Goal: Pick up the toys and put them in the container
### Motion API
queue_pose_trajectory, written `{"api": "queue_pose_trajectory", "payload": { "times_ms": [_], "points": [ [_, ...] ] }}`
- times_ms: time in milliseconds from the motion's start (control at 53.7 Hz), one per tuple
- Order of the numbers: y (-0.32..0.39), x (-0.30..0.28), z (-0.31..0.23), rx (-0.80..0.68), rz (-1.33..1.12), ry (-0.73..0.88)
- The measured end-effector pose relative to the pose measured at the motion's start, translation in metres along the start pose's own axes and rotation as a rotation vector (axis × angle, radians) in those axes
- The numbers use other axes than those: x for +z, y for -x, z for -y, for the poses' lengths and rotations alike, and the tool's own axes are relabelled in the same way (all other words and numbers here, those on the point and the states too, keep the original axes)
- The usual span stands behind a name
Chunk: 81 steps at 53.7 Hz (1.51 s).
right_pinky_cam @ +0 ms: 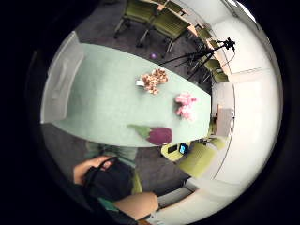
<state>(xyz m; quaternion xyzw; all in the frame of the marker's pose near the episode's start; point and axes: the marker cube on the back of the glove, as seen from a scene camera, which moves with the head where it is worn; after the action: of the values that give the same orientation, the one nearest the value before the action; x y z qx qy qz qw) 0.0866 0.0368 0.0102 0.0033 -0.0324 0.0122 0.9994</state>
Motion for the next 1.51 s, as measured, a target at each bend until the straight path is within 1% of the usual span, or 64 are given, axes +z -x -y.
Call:
{"api": "queue_pose_trajectory", "payload": {
  "times_ms": [279, 428, 596, 800, 986, 1172, 1358, 1507],
  "points": [
    [-0.069, 0.027, -0.037, 0.072, -0.02, 0.002],
    [-0.12, 0.066, -0.061, 0.123, 0.022, 0.047],
    [-0.154, 0.109, -0.083, 0.159, 0.014, 0.091],
    [-0.178, 0.165, -0.106, 0.178, 0.033, 0.144],
    [-0.195, 0.206, -0.116, 0.181, 0.024, 0.153],
    [-0.21, 0.229, -0.13, 0.208, 0.011, 0.18],
    [-0.214, 0.242, -0.143, 0.189, -0.034, 0.276],
    [-0.215, 0.245, -0.151, 0.183, -0.054, 0.316]
  ]
}}
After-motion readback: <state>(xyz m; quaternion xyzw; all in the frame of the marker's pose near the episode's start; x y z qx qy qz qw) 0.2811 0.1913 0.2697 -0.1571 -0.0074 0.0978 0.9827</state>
